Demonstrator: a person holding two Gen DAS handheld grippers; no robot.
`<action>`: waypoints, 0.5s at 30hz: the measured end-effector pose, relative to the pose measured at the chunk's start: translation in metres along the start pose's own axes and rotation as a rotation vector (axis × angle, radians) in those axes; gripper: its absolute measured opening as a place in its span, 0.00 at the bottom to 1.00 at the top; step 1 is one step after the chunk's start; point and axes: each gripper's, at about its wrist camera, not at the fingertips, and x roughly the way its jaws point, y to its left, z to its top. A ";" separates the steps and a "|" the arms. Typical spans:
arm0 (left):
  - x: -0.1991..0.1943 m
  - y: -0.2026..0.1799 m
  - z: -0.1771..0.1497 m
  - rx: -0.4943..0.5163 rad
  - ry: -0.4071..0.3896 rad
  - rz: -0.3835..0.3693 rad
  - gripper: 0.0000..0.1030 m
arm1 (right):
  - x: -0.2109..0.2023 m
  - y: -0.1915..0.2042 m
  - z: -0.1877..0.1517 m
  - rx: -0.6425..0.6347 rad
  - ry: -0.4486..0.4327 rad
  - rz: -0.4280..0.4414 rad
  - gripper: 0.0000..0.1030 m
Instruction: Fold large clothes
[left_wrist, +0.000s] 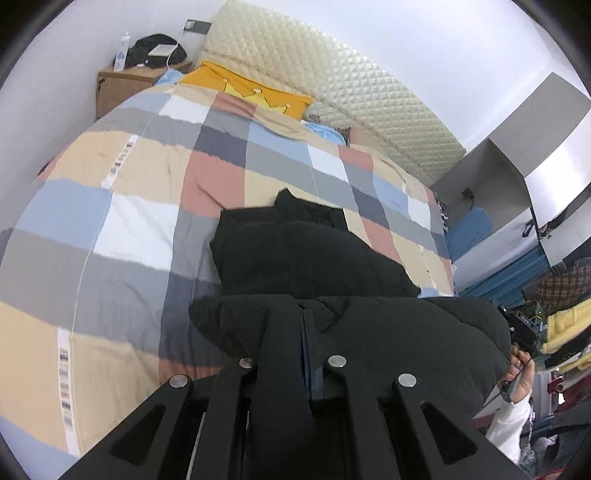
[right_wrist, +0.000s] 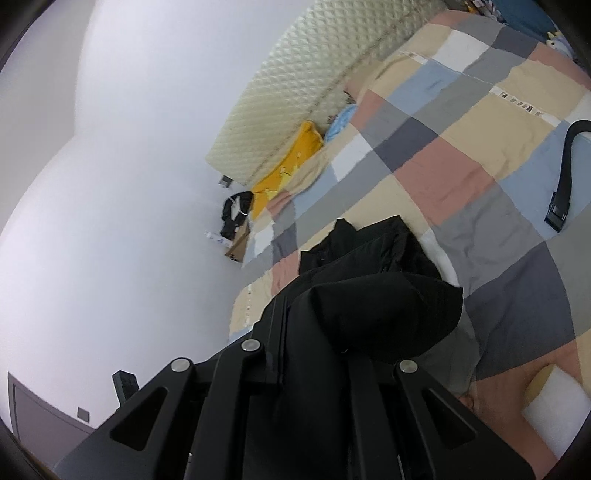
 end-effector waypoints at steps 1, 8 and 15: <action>0.003 0.000 0.003 -0.002 -0.005 0.003 0.08 | 0.004 0.000 0.005 0.006 0.003 -0.010 0.08; 0.036 -0.010 0.050 0.004 -0.123 0.086 0.09 | 0.050 -0.011 0.053 0.079 -0.020 -0.067 0.08; 0.094 -0.011 0.107 -0.042 -0.137 0.187 0.09 | 0.107 -0.022 0.096 0.170 -0.055 -0.169 0.08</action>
